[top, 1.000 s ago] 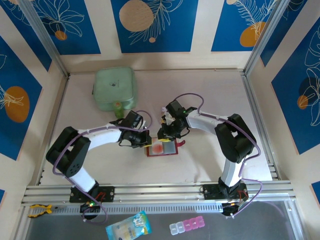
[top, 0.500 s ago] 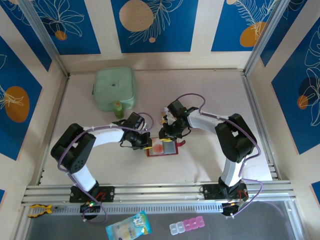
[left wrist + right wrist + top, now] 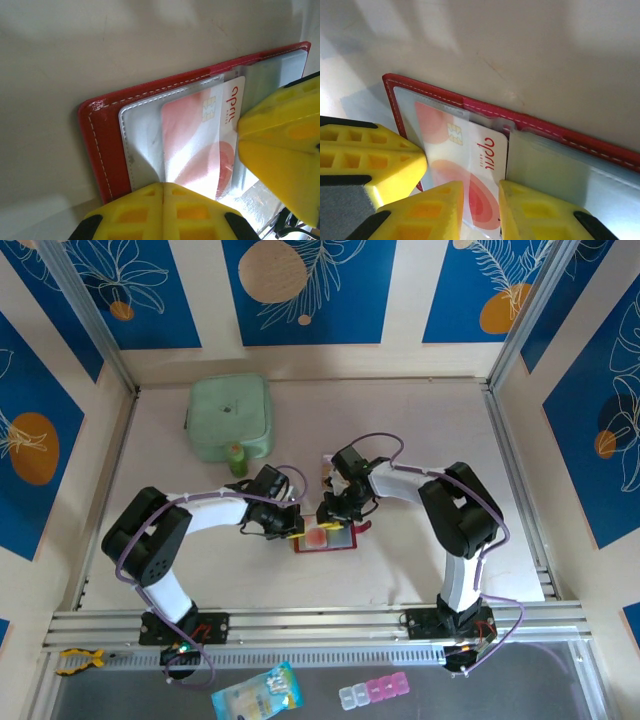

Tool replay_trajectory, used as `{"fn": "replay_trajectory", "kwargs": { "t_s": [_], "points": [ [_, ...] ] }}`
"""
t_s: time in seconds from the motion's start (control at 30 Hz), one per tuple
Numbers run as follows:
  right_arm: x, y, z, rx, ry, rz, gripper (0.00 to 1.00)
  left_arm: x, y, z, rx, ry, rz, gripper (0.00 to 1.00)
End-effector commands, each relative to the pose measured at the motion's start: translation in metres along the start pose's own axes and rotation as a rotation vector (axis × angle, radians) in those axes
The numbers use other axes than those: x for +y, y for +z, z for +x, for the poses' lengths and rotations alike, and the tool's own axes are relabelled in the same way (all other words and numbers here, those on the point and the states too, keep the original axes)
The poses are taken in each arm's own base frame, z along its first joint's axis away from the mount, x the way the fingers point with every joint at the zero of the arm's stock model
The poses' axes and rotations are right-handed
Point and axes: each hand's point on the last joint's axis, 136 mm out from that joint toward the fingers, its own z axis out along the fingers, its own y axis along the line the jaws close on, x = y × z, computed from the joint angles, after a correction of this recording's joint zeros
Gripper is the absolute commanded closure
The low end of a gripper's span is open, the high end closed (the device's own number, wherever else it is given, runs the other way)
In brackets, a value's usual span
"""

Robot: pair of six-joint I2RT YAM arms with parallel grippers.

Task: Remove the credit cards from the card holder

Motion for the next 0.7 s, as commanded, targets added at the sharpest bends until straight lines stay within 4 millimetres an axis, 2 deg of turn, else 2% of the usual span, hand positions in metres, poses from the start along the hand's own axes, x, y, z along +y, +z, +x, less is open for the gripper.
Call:
{"fn": "replay_trajectory", "kwargs": {
  "t_s": [0.0, 0.17, 0.4, 0.67],
  "points": [
    [-0.008, 0.01, 0.011, 0.053, -0.004, 0.046, 0.74, 0.018, 0.006, 0.013, 0.038, -0.022, -0.05, 1.0],
    [-0.006, 0.013, 0.012, 0.061, -0.01, 0.056, 0.73, 0.017, 0.006, 0.013, 0.037, -0.021, -0.049, 1.0],
    [-0.014, 0.005, 0.011, 0.039, -0.021, 0.142, 0.71, 0.019, 0.007, 0.015, 0.041, -0.025, -0.053, 1.0],
    [0.0, -0.004, 0.012, 0.013, -0.036, 0.096, 0.7, 0.019, 0.006, 0.014, 0.038, -0.024, -0.053, 1.0]
  ]
}}
